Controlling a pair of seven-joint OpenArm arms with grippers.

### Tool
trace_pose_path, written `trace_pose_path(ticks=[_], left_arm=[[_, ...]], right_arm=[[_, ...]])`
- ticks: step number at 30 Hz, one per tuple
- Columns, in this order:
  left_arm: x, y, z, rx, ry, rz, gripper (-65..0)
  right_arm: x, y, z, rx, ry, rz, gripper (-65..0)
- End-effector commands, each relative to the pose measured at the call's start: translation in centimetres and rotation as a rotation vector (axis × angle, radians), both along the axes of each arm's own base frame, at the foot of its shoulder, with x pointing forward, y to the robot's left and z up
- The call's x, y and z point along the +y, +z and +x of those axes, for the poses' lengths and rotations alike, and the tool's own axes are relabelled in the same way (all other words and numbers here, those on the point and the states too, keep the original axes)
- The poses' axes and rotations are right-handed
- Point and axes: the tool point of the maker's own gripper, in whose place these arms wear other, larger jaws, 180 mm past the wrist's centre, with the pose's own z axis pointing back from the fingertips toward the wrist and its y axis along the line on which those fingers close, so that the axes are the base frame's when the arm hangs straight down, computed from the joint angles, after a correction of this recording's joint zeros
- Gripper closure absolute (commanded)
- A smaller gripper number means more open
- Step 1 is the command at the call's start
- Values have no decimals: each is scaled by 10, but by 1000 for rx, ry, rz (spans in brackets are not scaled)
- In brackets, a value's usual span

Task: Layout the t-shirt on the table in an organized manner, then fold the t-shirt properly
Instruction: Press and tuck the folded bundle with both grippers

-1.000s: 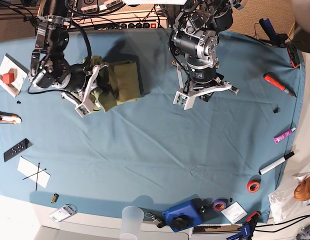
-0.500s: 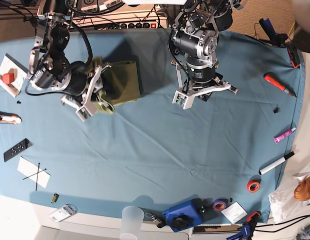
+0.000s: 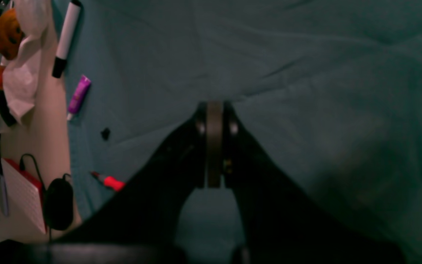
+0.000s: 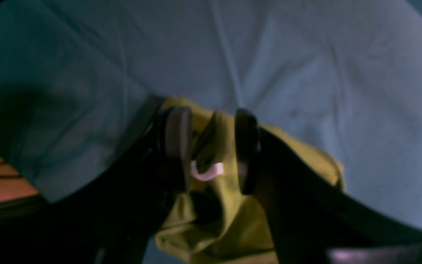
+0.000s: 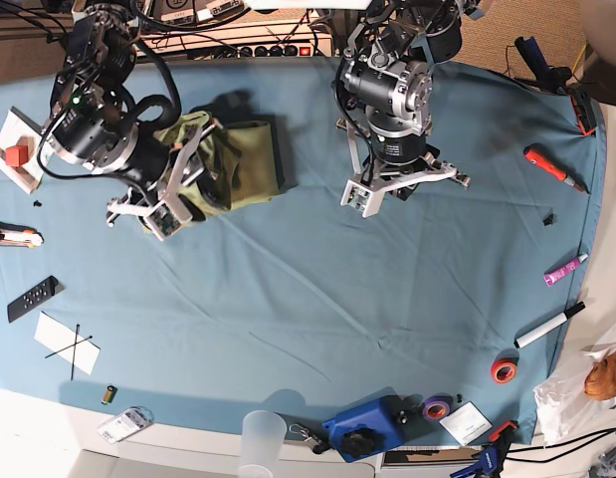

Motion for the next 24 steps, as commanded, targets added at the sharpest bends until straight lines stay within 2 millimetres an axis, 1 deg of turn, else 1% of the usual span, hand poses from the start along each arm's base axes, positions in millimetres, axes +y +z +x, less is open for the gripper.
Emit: trace_pose_path(ticks=[1,3,4,6,7,8,11,12,15,16,18,20,21,24], left_arm=[[-1,12,6,-49,1,-10,0],[-2,11,6,-46,0,-13,0],[-4,11,5,-42,-5,-22,0],[-14,9,5,-31,-31,-73,0],[-24,8,4,-25,-59,-119,0],[-36,8,4,-25,-101,-175,0],[-85,17,0,-35,-311,-359,0],[-102,22,-4,-42,-390,-417,0],[-142,39,-19,-49,-600,-565,0],[-151,41,-25,-41,-651,-595,0],[-163,43,-28,-27,-697,-629,0],[-174,43,-29,-11,-721,-663,0],[-180,43,-29,0,-737,-678,0],[-195,38,-27,28,-768,-702,0]], right_arm=[[2,12,5,-48,9,12,-202],[0,14,8,-64,-2,15,-202],[-3,16,11,-74,-23,9,-202],[-20,19,19,-102,-110,-12,-200],[-32,22,23,-117,-165,-25,-189],[-45,25,26,-134,-220,-35,-162],[-81,36,29,-175,-350,-59,-43],[-92,39,29,-184,-383,-63,-16],[-123,40,24,-183,-481,-74,-3],[-133,37,23,-169,-511,-71,-3],[-150,25,20,-124,-559,-54,-3],[-154,10,18,-68,-561,-8,-3],[-151,1,17,-37,-533,14,-3],[-130,-22,16,38,-417,121,-3]])
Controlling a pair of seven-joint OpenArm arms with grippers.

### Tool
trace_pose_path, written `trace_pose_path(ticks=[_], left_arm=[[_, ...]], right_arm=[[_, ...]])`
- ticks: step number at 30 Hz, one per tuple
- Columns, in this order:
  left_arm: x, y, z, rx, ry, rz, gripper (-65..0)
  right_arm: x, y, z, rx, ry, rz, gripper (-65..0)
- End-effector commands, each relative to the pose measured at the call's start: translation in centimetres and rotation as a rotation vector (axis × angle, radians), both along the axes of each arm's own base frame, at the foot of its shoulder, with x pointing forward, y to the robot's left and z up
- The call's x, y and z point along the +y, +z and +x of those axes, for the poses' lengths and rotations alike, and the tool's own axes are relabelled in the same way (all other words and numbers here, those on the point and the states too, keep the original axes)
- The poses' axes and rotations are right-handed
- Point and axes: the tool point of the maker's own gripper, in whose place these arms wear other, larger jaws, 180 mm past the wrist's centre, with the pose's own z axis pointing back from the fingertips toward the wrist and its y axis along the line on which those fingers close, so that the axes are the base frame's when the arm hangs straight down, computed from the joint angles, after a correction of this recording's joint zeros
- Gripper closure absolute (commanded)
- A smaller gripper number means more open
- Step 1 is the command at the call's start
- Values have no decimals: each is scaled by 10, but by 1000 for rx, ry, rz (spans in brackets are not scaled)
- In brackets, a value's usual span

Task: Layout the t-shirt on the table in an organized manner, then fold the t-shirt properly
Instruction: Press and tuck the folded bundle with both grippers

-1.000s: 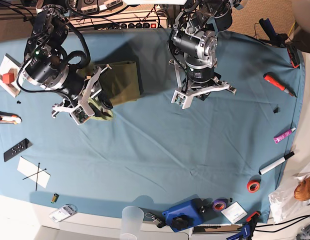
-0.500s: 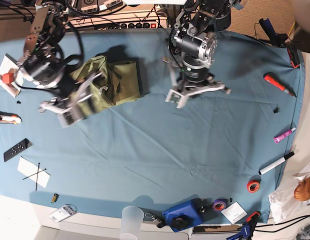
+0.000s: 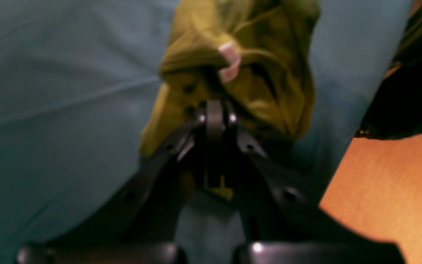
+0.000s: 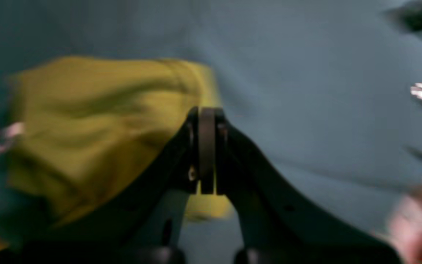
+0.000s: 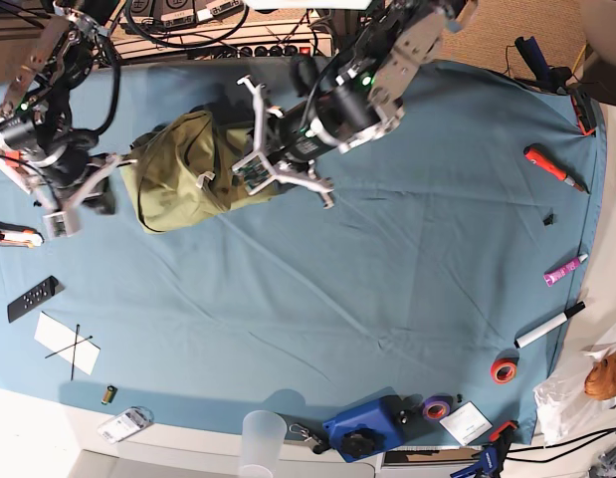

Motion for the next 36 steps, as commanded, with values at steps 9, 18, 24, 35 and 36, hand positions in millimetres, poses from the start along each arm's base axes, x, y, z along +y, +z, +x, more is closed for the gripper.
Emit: trace_pose_path(ticks=[9,18,24,35,36], left_arm=[[-12,15,7,-27,-11,-58,0],[-27,33,-6,-55,-115,-160,0],[-28,29,-2,-55,-116,-156,0],[-56,-14,22,52,-128,-98,0],[-59,-18,24,59,-129,-87,0]], right_arm=[[22,-82,-8,177,54,207,-3],[56,-80,-5,168,141,288,-3],[63,-63,-1,127,177,278,-3],[56,10,16,-102,198,175,-3],[52,14,17,-112,185,169,-3]])
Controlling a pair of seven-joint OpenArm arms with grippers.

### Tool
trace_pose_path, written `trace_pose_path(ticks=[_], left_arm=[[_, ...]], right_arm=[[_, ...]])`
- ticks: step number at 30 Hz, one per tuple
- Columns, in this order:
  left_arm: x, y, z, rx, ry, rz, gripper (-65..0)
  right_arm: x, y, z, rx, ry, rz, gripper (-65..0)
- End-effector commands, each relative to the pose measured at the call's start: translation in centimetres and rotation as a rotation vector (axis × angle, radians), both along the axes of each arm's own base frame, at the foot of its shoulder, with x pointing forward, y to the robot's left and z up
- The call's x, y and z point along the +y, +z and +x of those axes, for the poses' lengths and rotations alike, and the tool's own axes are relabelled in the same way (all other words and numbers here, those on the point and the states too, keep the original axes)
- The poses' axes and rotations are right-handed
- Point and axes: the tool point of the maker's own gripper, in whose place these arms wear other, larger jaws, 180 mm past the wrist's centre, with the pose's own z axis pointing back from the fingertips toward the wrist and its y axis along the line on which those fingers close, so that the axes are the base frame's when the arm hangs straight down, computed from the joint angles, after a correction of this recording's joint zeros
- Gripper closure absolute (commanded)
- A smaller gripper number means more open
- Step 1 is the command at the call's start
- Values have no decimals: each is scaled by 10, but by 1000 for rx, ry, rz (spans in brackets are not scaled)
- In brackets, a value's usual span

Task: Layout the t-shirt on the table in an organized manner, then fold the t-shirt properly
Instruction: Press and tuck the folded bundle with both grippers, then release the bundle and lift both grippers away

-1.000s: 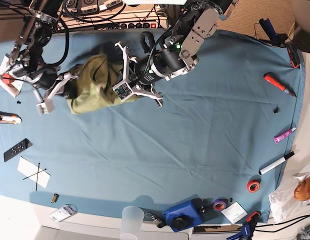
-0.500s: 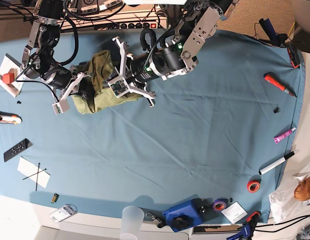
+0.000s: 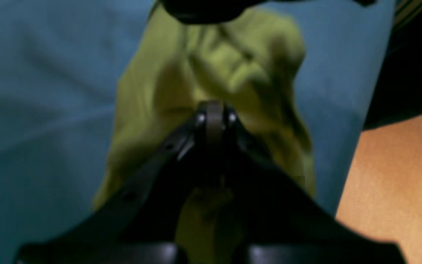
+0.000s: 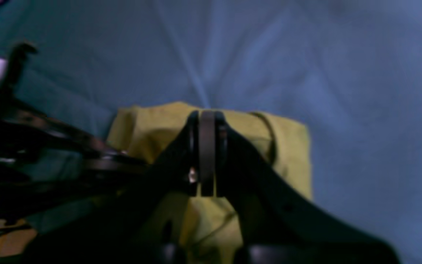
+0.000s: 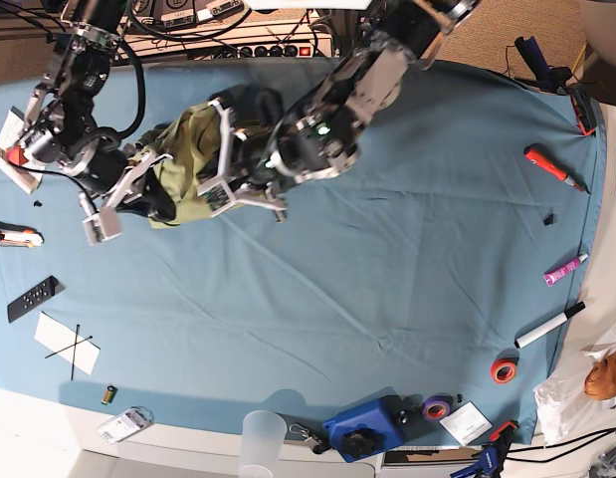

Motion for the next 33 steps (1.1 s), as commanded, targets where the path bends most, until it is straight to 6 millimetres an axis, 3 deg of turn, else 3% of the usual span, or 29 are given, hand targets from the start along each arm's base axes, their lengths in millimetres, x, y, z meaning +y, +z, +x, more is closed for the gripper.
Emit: trace_pose_path(ticks=[1,4,8,10,12,16,20,24,27,30,33], left_arm=[[-8,7,6,-24,-1,-14,0],[-2,-32,15,1,30,119,0],[30,-94,32,59,139,328,0],[42,-111,33,88,154,379,0],[48,-115,32,104,169,402,0],[41,-89,34,117,171,356,0],[32,-34,44,54,185,261,0],[44,30,58,-48,290,204,0],[65,68,66,-147,389,205,0],[90,78,68,-206,508,234,0],[112,66,62,-215,573,322,0]], right_arm=[[-6,15,6,-48,-17,1,-3],[-22,17,4,-41,-62,-15,-3],[-44,20,0,-35,-125,-36,-3],[-54,21,-2,-35,-155,-43,-3],[-62,22,-5,-33,-179,-51,-3],[-72,24,-8,-29,-209,-61,-3],[-73,23,-8,-26,-211,-62,-3],[-73,23,-8,-25,-211,-63,-3],[-73,20,-11,-6,-208,-69,-3],[-74,13,-16,40,-202,-87,0],[-75,9,-20,71,-198,-97,0]])
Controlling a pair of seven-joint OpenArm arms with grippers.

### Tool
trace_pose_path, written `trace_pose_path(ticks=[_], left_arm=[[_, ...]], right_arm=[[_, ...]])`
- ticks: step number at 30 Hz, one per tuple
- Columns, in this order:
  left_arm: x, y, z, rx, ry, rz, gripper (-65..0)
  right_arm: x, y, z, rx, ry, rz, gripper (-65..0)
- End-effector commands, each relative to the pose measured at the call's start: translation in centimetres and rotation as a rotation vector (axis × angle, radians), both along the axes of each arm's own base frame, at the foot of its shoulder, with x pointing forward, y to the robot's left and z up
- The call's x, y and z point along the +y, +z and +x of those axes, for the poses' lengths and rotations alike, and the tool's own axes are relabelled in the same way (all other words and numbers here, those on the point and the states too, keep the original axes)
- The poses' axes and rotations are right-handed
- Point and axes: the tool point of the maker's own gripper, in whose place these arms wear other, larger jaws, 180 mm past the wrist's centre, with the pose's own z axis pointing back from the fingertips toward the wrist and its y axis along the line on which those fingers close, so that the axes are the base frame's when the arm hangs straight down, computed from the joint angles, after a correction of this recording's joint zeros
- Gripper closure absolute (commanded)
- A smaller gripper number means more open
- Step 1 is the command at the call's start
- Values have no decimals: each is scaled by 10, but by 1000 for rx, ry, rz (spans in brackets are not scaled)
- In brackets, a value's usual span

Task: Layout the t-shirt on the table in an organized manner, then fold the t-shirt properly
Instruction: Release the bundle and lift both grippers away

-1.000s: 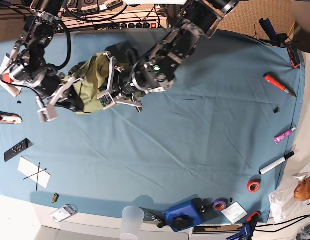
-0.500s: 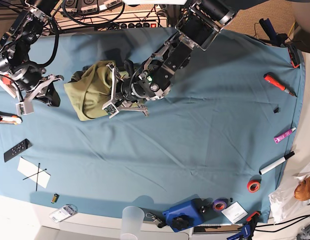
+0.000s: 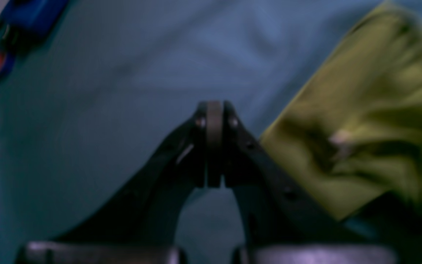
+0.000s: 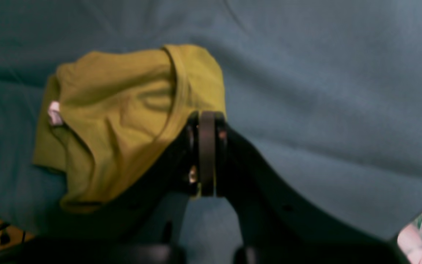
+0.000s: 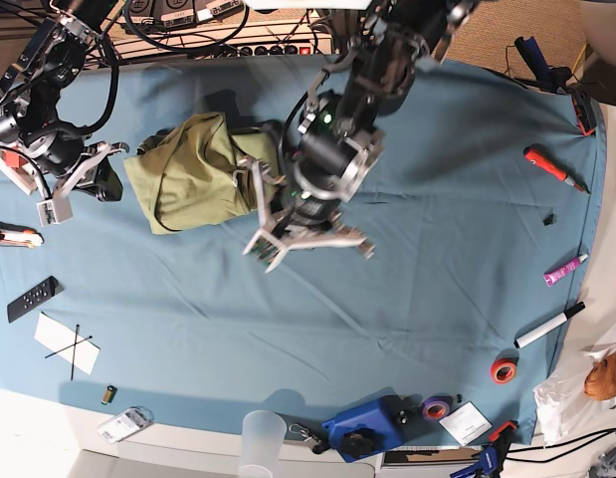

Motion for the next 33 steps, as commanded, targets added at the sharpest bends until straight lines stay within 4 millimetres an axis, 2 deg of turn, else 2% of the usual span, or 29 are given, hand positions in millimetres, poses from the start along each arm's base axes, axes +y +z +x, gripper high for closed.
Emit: trace_pose_path(ticks=[1,4,9,12,20,27,33], left_arm=[[1,15,4,-52,20,-13,0],[24,3,-1,-35,92,39,0],[71,-13,-9,-14,164,104,0],[104,-21,-12,-1,207,144,0],[164,-54,-32,142,288,142,0],[199,-60,-65,203,356,185,0],[211,-60,-104,250,391,187,0]], right_arm=[[-1,13,6,-46,10,-10,0],[-1,13,5,-45,13,-6,0],[19,27,9,-118,78,91,0],[19,24,6,-106,78,94,0],[22,12,-13,-52,85,86,0],[36,16,-46,-17,147,3,0],[48,17,-80,40,202,-76,0]])
